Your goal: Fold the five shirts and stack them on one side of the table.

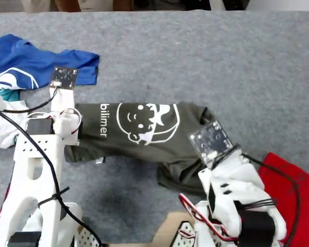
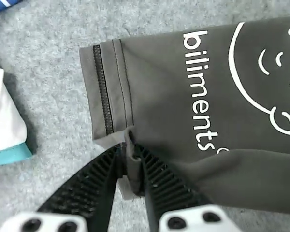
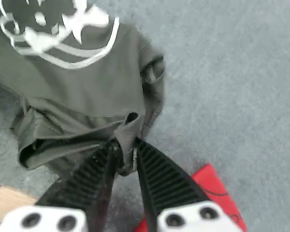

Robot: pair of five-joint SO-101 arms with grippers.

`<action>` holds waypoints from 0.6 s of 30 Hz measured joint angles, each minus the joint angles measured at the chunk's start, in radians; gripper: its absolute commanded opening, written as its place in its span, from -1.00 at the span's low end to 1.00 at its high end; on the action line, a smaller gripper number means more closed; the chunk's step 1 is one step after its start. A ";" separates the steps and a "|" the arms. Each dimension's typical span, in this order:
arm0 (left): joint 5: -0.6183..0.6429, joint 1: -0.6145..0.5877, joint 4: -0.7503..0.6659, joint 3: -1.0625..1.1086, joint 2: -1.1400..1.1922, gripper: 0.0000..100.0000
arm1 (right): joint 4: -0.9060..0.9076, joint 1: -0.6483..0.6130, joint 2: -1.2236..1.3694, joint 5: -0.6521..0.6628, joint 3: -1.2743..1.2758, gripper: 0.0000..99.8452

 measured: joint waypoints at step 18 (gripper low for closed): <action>0.000 0.000 -0.273 0.057 0.005 -0.96 | -0.006 0.000 -0.017 0.140 0.126 -0.99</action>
